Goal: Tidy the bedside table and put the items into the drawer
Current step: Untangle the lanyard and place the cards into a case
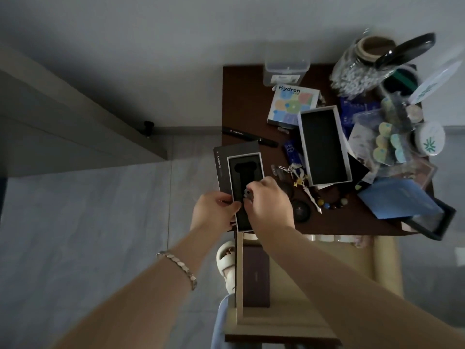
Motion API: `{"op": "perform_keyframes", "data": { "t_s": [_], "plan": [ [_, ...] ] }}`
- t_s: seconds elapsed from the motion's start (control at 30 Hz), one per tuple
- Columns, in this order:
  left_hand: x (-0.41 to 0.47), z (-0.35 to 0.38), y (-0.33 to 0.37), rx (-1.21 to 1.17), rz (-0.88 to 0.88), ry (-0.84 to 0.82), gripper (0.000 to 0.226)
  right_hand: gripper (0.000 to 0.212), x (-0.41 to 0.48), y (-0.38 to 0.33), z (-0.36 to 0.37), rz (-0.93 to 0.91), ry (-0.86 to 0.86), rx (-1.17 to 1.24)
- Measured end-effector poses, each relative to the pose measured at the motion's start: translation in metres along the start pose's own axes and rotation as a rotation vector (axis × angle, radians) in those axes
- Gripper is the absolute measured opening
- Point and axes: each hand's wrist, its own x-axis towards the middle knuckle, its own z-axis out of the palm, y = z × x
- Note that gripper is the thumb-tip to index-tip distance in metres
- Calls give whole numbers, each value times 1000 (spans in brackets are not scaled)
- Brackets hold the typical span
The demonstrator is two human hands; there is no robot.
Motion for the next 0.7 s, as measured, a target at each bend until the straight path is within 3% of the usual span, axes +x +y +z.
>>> {"op": "perform_keyframes", "data": {
  "t_s": [0.17,0.3,0.47,0.6,0.7],
  "plan": [
    [-2,1,-3,-87,-17,-14,10,21,2,-2,-4,0,-72,-46],
    [-1,2,-6,-136,-39,-36,10,20,-4,8,0,-75,-161,-127],
    [0,2,-5,-150,-38,-55,8,38,-20,25,10,-266,126,-317],
    [0,4,-6,-127,-29,-40,8,43,-19,26,16,-311,93,-294],
    [-1,6,-5,-98,-41,-16,5,18,-15,26,4,-218,7,-143]
  ]
}}
